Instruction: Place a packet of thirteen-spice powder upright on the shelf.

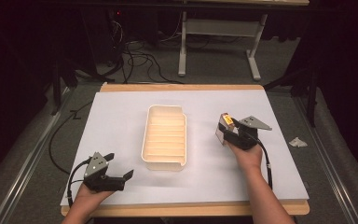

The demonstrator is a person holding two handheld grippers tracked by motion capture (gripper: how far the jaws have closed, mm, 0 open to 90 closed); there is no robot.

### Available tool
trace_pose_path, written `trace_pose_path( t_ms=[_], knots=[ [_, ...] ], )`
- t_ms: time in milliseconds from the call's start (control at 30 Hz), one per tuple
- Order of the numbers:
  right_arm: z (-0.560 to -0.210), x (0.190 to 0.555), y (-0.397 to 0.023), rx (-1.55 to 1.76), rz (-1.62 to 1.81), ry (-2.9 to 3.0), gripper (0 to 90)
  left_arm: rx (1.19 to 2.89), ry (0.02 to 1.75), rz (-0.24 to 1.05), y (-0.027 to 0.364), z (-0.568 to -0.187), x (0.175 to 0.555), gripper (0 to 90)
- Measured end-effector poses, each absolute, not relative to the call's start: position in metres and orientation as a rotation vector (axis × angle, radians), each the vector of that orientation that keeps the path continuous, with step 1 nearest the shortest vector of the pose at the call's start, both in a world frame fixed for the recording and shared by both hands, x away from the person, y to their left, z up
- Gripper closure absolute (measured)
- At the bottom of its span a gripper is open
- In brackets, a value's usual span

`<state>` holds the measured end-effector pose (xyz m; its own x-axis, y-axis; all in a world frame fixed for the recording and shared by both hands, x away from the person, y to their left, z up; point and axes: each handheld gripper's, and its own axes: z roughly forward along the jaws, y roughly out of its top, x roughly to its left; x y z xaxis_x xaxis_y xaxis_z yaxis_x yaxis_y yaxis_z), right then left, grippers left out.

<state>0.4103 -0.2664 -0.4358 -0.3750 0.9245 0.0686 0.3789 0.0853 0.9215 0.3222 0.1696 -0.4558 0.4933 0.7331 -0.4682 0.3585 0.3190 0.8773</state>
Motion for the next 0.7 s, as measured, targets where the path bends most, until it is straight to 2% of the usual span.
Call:
trace_pose_path(
  t_ms=[400, 700],
  knots=[
    [-0.4321, 0.4074, -0.2685, 1.303, 1.275, 1.772, 64.4, 1.284, 1.095, 0.327, 0.1699, -0.4556, 0.3224, 3.6],
    [-0.4313, 0.4072, -0.2691, 1.305, 1.254, 1.766, 67.7, 1.284, 1.095, 0.328, 0.1700, -0.4556, 0.3221, 3.8]
  ],
)
